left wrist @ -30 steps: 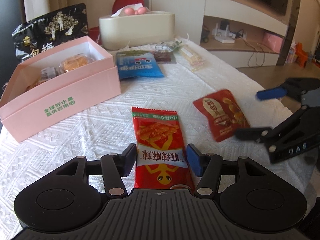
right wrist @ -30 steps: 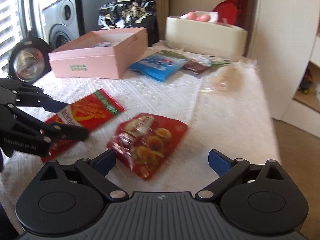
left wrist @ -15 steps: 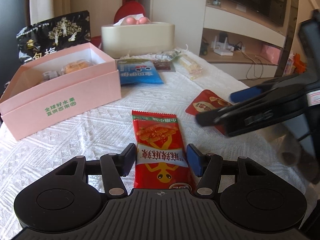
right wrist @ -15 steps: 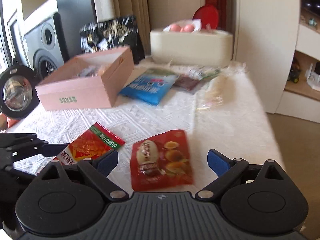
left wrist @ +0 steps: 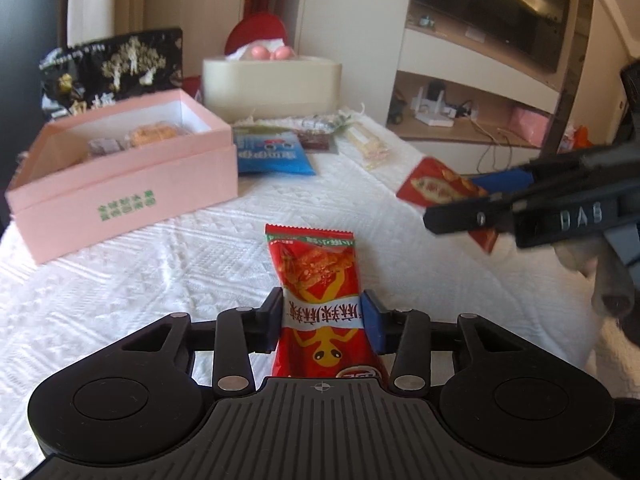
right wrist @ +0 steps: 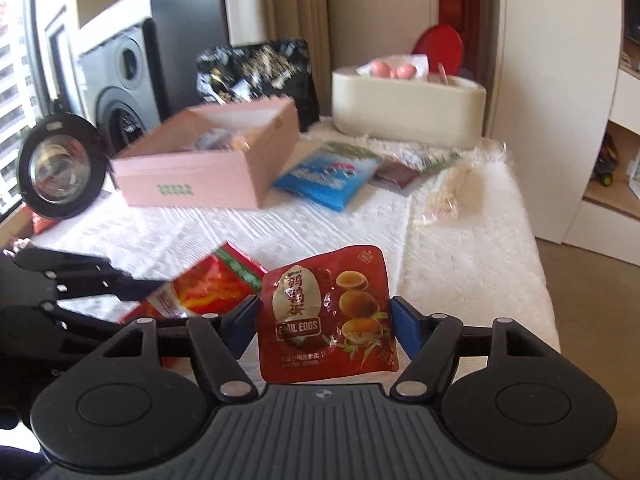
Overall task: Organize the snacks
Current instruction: 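Place the stick-snack bag in the pink box with left tool while right tool places the quail-egg bag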
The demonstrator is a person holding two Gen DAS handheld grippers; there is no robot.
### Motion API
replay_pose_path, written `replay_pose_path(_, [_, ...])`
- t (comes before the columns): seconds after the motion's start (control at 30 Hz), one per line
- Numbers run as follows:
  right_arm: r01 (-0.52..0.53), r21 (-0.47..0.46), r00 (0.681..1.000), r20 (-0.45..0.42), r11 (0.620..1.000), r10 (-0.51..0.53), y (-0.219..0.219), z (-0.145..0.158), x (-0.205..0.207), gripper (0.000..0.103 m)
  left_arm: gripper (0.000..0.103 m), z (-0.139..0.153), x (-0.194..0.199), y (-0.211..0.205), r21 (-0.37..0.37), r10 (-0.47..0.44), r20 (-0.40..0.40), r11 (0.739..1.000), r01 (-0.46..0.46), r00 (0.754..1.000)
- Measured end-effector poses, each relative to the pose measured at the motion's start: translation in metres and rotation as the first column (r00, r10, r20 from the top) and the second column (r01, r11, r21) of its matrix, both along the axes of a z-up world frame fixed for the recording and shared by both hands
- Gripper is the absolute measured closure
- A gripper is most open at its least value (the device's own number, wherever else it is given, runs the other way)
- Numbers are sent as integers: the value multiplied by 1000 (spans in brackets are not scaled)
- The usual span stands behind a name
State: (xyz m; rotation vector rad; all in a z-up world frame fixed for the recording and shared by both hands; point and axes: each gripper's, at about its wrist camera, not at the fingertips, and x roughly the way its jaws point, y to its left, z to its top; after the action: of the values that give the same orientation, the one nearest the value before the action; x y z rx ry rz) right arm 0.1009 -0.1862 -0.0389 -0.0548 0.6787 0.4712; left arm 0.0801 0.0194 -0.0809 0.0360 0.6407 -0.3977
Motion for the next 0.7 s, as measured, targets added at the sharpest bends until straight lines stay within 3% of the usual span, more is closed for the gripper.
replay_pose_path(0.07, [-29, 14, 999, 33, 999, 29, 0, 13, -5, 33, 57, 14, -7, 10, -13, 17, 35, 1000, -17, 999])
replay_pose_path(0.17, [-77, 37, 994, 76, 996, 74, 5, 29, -9, 32, 57, 42, 2, 36, -66, 121, 97, 991, -115, 988])
replay_pose_path(0.27, [-99, 35, 990, 107, 994, 95, 16, 36, -6, 32, 57, 71, 34, 61, -109, 253, 175, 966, -236, 952])
replay_pose_path(0.33, [-105, 38, 989, 108, 994, 100, 23, 37, -3, 32, 56, 80, 67, 76, -140, 299, 185, 951, -276, 936])
replay_pose_path(0.4, [-113, 41, 989, 100, 993, 108, 29, 36, 0, 32, 55, 79, 104, 95, -223, 390, 161, 909, -352, 907])
replay_pose_path(0.47, [-118, 30, 988, 102, 993, 114, 33, 33, 0, 32, 53, 65, 144, 112, -236, 471, 64, 864, -445, 880])
replay_pose_path(0.5, [-117, 23, 988, 100, 993, 114, 33, 32, 0, 32, 52, 56, 163, 116, -198, 484, 4, 858, -474, 875])
replay_pose_path(0.6, [-104, 2, 991, 86, 995, 104, 32, 28, 6, 32, 54, 30, 196, 117, -81, 455, -100, 882, -463, 885])
replay_pose_path(0.67, [-87, -19, 993, 75, 996, 88, 30, 24, 13, 32, 55, 27, 196, 120, -100, 435, -112, 890, -446, 893])
replay_pose_path(0.7, [-76, -31, 994, 71, 997, 78, 29, 23, 18, 32, 55, 31, 192, 124, -136, 444, -102, 880, -455, 890])
